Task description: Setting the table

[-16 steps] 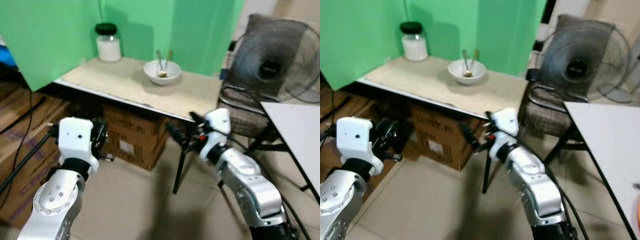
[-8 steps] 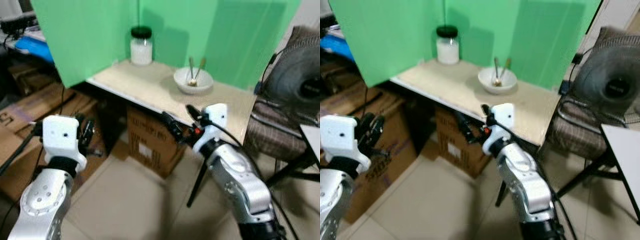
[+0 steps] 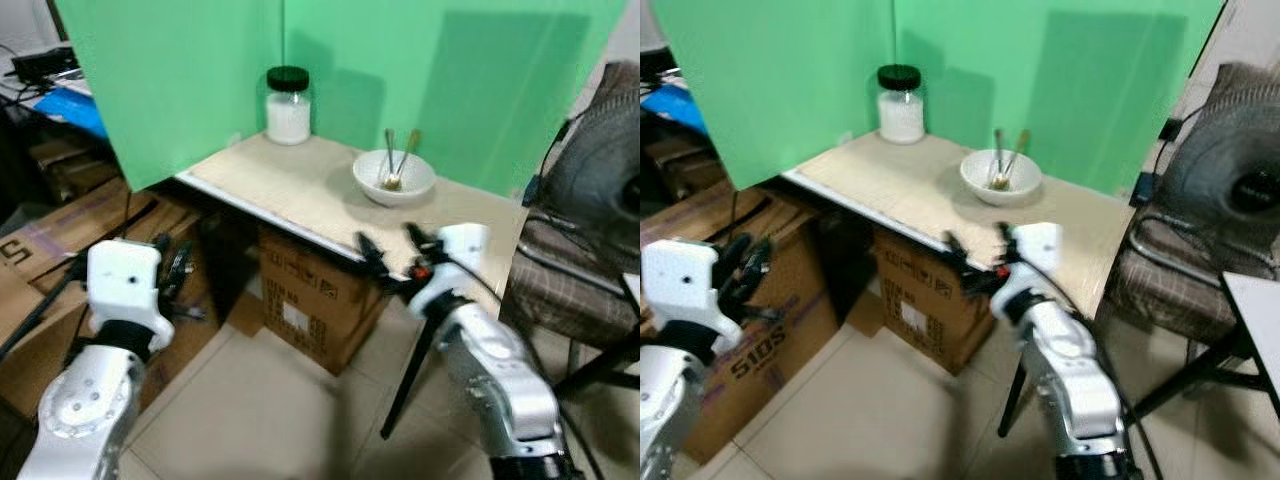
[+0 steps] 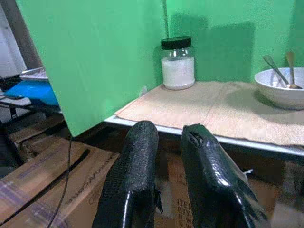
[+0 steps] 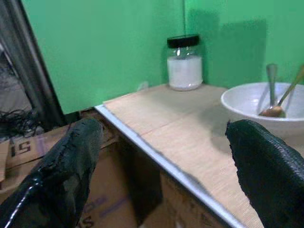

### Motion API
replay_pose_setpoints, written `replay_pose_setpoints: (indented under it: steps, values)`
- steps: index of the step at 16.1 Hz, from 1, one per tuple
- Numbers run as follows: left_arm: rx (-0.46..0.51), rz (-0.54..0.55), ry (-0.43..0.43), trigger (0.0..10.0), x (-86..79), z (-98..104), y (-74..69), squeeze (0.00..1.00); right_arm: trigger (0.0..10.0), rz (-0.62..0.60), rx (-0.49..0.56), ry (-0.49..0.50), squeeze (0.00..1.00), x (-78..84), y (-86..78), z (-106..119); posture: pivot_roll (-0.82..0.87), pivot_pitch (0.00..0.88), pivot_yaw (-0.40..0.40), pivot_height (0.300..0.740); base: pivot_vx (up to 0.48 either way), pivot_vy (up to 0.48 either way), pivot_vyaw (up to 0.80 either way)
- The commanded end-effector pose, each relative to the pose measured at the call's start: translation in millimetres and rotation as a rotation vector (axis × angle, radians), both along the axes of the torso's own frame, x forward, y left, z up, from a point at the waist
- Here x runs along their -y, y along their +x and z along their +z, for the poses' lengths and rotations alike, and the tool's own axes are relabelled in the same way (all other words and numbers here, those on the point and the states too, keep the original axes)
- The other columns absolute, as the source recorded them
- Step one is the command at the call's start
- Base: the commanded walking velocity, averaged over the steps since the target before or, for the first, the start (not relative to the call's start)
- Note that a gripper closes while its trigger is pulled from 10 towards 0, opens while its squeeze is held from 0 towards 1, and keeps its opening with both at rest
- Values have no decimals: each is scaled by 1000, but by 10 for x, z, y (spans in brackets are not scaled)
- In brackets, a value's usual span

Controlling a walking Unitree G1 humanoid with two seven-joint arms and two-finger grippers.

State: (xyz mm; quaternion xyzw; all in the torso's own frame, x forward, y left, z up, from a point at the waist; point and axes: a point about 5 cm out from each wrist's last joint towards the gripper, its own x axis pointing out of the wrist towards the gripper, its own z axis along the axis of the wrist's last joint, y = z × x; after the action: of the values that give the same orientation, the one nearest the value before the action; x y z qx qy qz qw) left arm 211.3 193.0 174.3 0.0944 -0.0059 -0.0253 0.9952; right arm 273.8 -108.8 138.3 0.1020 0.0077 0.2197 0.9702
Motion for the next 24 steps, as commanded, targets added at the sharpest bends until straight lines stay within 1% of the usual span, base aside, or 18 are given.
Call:
replay_pose_setpoints:
  steps: [1, 4, 7, 24]
  values:
    - [7, -21, 2, 10000, 43, 4, 13, 0, 10000, -33, 24, -3, 0, 91, 24, 45, 42, 0, -7, 740, 352, 0, 0]
    - [7, -25, 3, 10000, 44, -1, 20, 0, 10000, -29, 25, 3, 0, 81, 29, 47, 39, 0, -4, 740, 356, 0, 0]
    - [13, -24, -13, 10000, 58, 19, 22, 0, 10000, -23, 23, 1, 0, 73, 22, 42, 41, 0, -6, 740, 355, 0, 0]
    - [-8, -45, 1, 10000, 92, -4, -17, 0, 10000, -9, 7, 1, 0, 67, 2, 27, 44, 4, -10, 740, 353, 0, 0]
